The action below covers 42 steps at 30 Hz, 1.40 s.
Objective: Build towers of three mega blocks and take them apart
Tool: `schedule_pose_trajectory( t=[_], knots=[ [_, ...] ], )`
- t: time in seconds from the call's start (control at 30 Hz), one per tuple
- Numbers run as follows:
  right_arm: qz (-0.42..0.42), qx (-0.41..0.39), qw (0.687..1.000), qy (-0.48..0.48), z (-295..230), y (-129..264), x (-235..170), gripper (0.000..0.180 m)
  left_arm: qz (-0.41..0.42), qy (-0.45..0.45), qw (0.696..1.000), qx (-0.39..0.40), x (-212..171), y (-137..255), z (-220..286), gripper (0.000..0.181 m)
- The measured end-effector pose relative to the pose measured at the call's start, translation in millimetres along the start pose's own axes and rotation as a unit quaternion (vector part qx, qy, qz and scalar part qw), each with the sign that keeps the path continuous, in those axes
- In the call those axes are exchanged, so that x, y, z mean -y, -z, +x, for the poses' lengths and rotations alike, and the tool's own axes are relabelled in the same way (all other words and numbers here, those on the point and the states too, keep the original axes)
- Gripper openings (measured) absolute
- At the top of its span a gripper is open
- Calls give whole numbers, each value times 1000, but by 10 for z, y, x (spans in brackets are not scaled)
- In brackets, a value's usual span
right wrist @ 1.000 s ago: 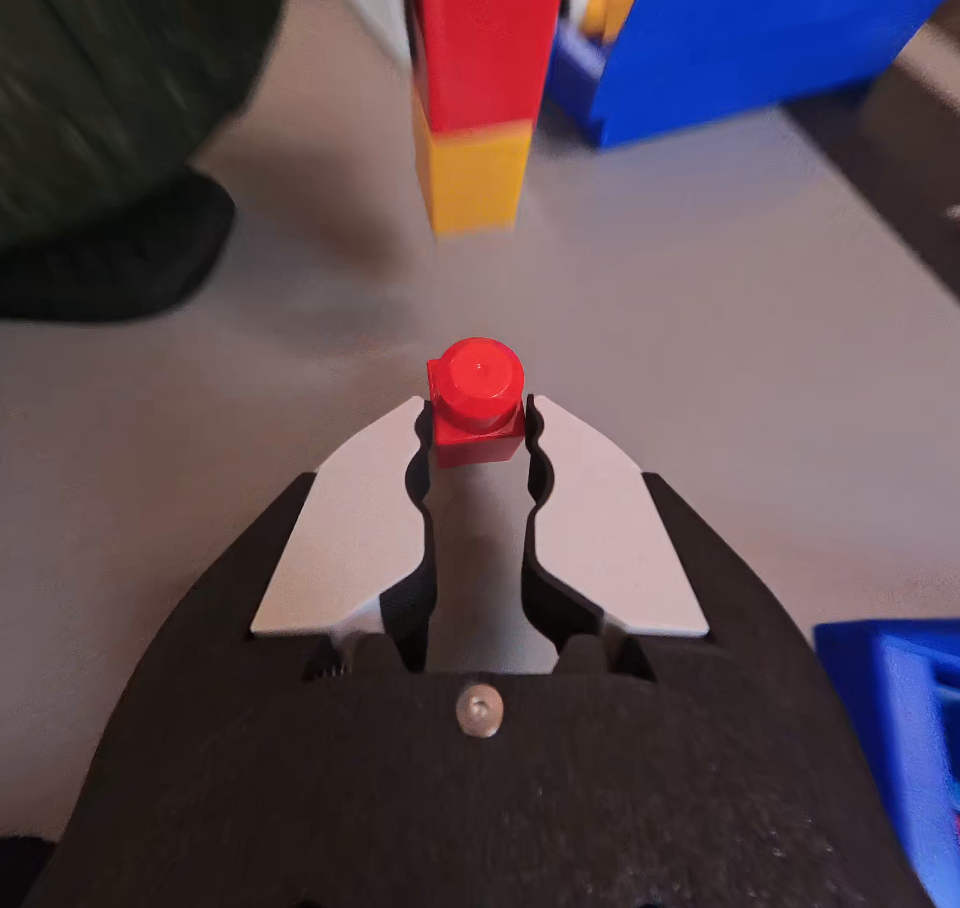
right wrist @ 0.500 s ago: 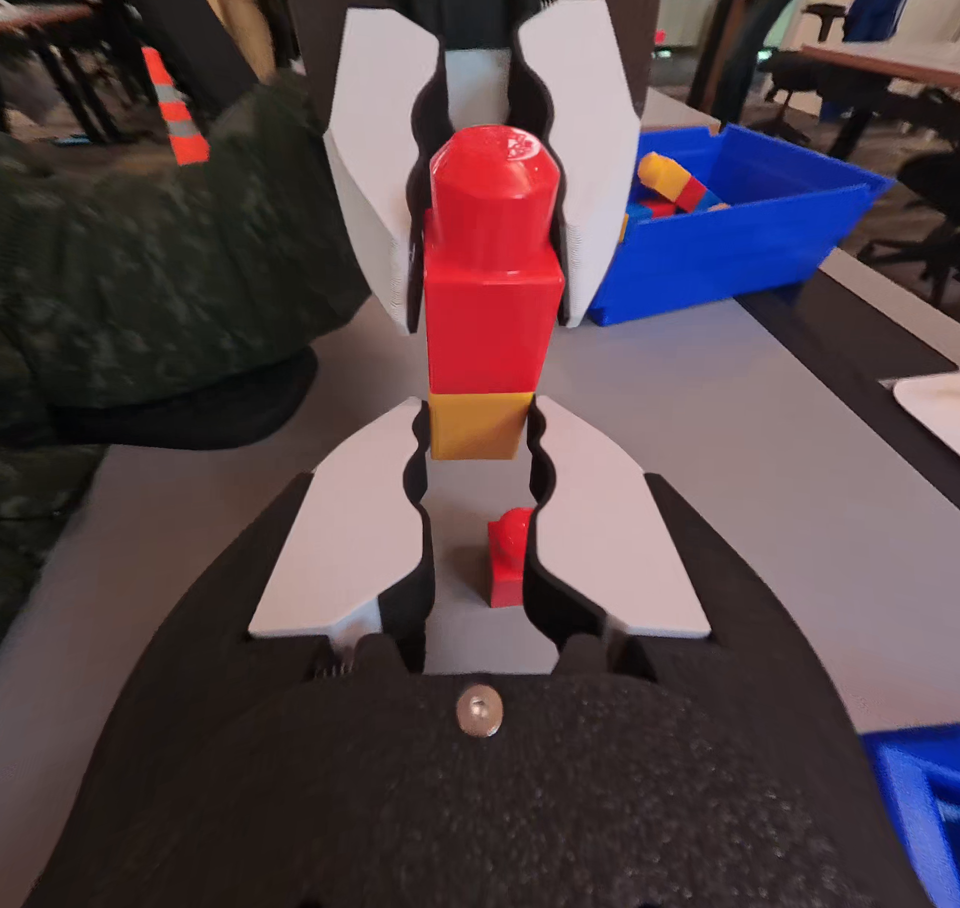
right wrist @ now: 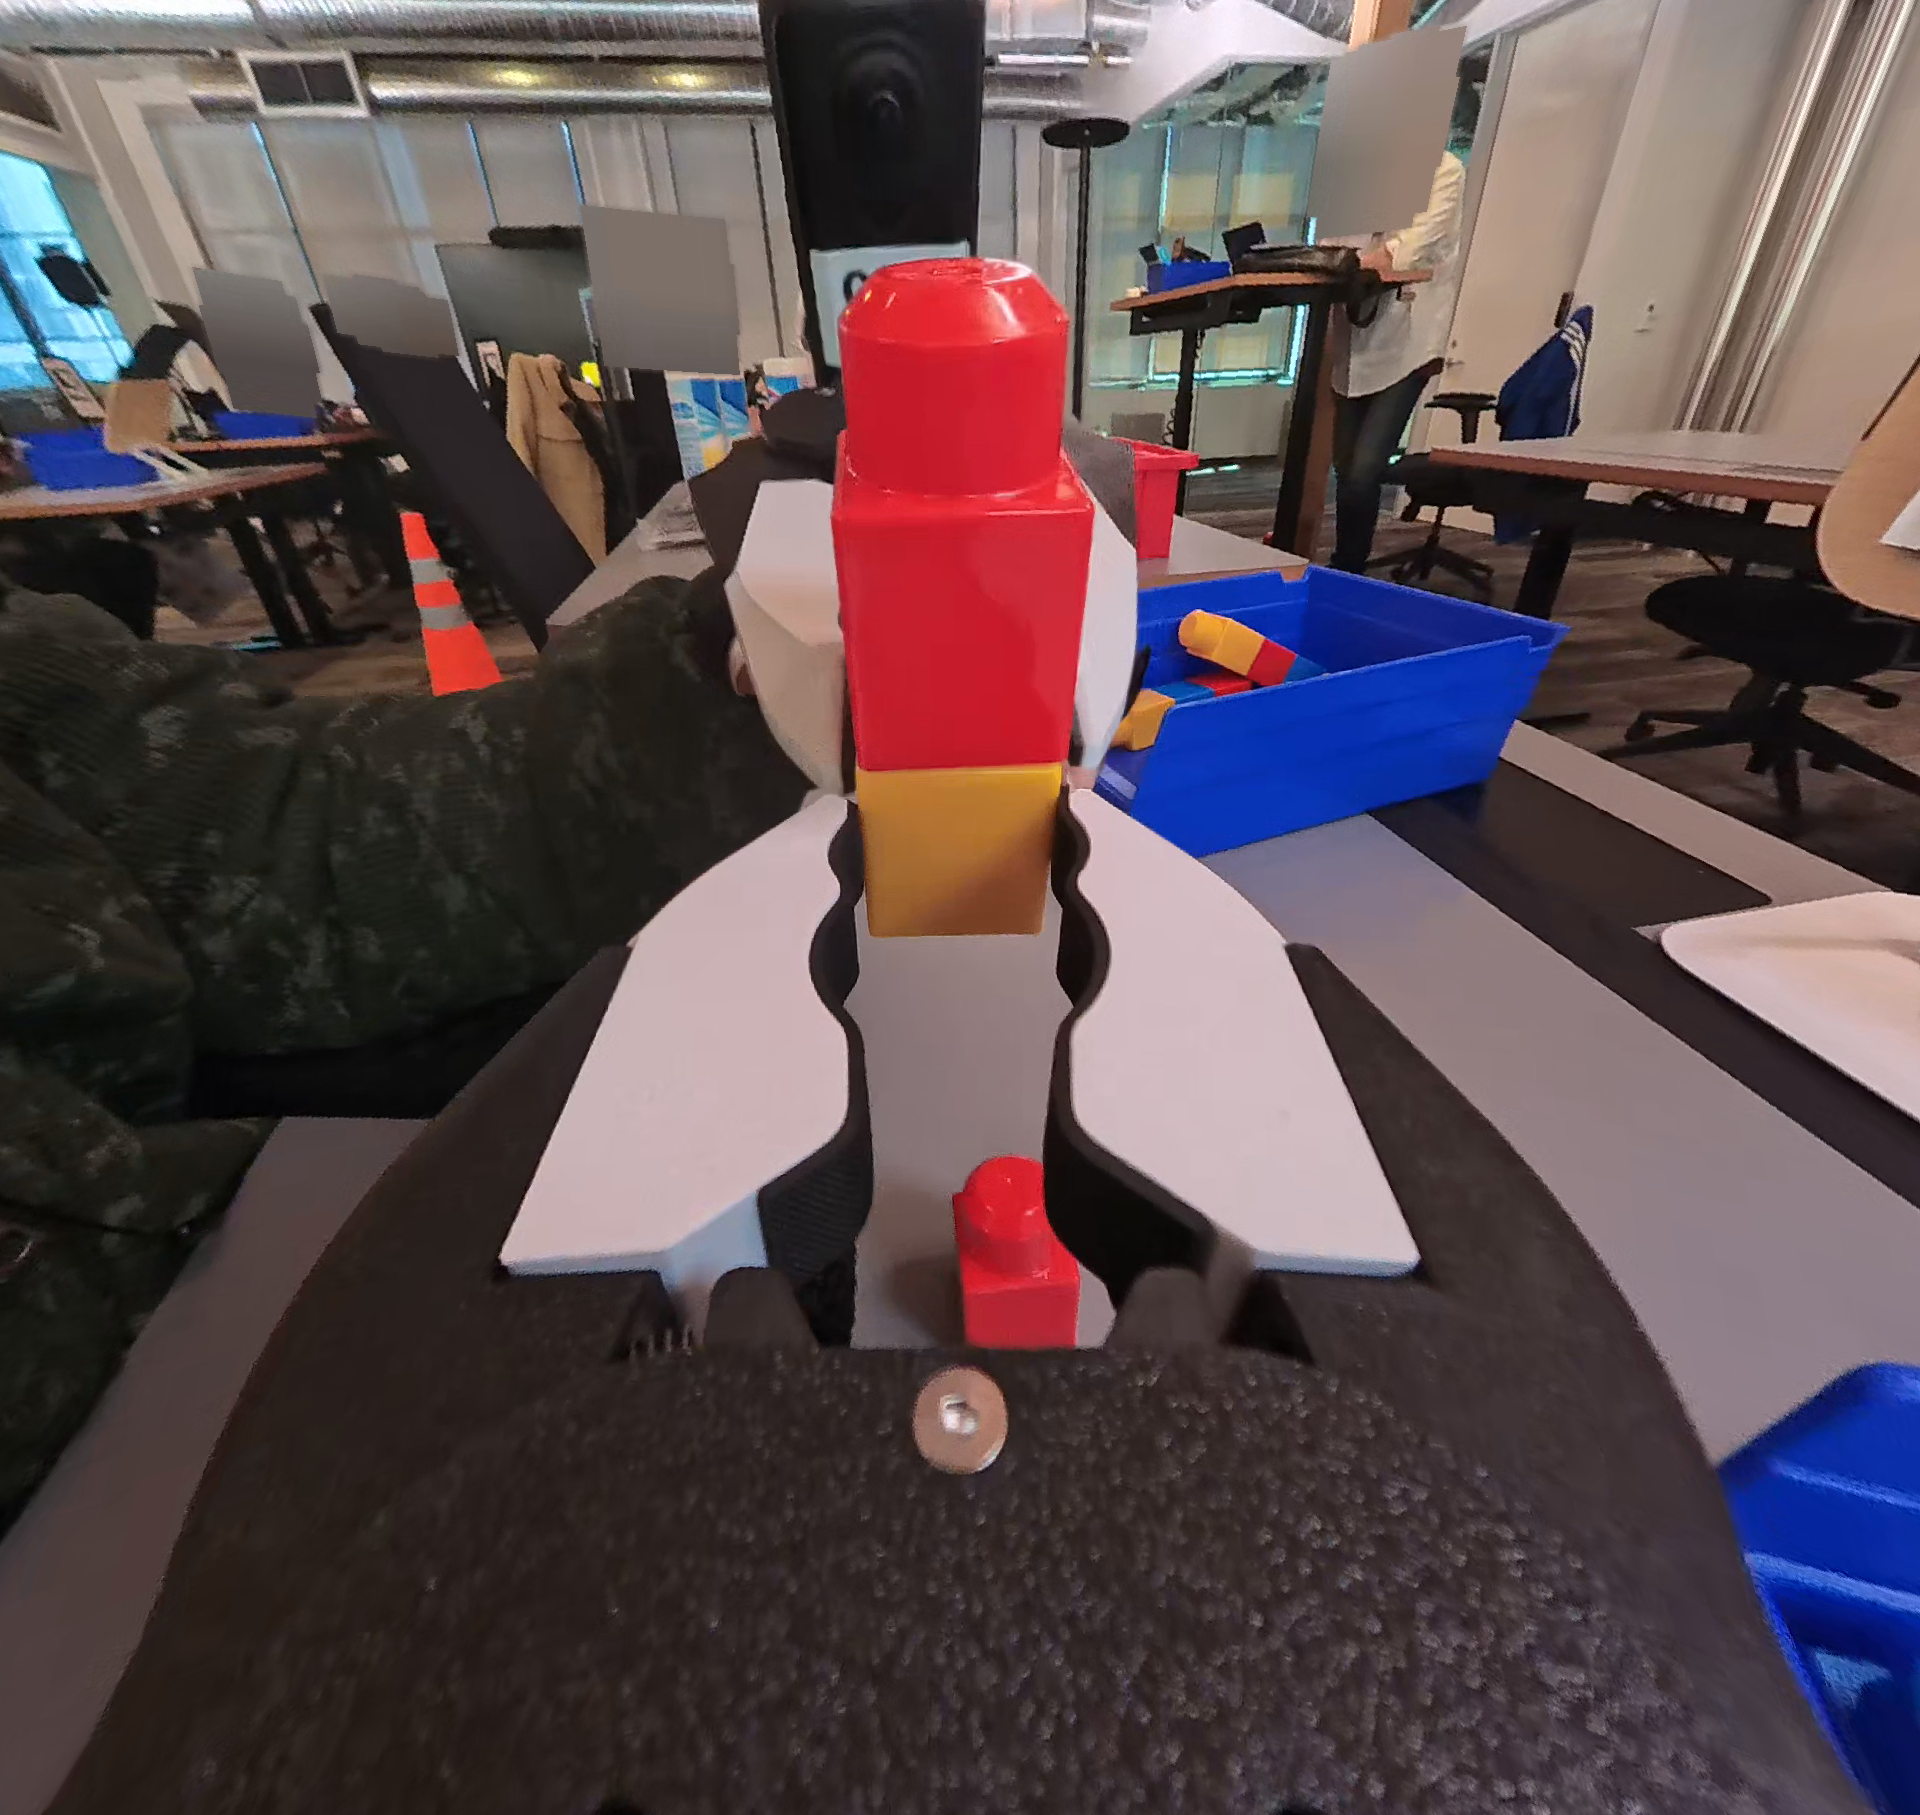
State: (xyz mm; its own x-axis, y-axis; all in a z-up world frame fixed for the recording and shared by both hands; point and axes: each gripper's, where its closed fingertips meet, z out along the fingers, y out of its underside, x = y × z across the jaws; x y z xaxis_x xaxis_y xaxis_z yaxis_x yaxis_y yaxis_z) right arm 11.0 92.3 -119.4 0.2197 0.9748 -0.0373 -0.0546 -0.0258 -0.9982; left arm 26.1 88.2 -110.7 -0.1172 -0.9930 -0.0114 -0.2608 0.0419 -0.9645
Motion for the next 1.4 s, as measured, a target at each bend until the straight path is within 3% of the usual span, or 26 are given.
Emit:
schedule_pose_trajectory(
  t=[0.13, 0.27, 0.37, 0.43, 0.47, 0.6, 0.7, 0.77, 0.83, 0.93, 1.07, 1.2, 1.4],
  knots=[
    [-12, 14, 1000, -15, -17, 5, -36, 35, -20, -5, 1000, 6, -55, 14, -12, 36],
    [17, 1, 1000, -23, 54, 131, 133, 48, -81, -8, 996, 41, -262, 78, -123, 36],
    [9, -9, 1000, -4, 57, 153, 153, 52, -122, -8, 992, 20, -394, 17, -49, 36],
    [-12, -2, 1000, 4, 20, 108, 76, 49, -159, -12, 987, 6, -509, -53, 6, 36],
    [-23, 4, 1000, 11, -6, 94, 33, 34, -173, -13, 985, 2, -563, -81, 24, 36],
    [-51, 0, 999, 20, -10, 100, -7, 33, -163, 7, 987, -12, -575, -90, 30, 36],
    [-38, 1, 999, 17, -4, 106, 47, 32, -168, 15, 986, -12, -601, -21, 11, 36],
    [52, 0, 999, -9, 37, 259, 375, 32, -265, 14, 963, 39, -998, 129, -178, 36],
    [113, -40, 993, -4, 181, 555, 700, 33, -219, 54, 973, 45, -1002, 177, -293, 36],
    [128, -170, 977, 32, 524, 952, 883, 33, -163, 69, 980, 94, -909, 334, -535, 36],
    [41, -319, 947, 24, 1091, 1185, 719, 33, -100, 58, 983, 144, -713, 504, -694, 36],
    [-118, -473, 873, -14, 1857, 1388, 214, 33, -73, 48, 980, 176, -617, 560, -786, 36],
    [-320, -523, 778, -136, 2506, 1550, -742, 33, -69, 40, 981, 178, -610, 547, -793, 36]
  ],
)
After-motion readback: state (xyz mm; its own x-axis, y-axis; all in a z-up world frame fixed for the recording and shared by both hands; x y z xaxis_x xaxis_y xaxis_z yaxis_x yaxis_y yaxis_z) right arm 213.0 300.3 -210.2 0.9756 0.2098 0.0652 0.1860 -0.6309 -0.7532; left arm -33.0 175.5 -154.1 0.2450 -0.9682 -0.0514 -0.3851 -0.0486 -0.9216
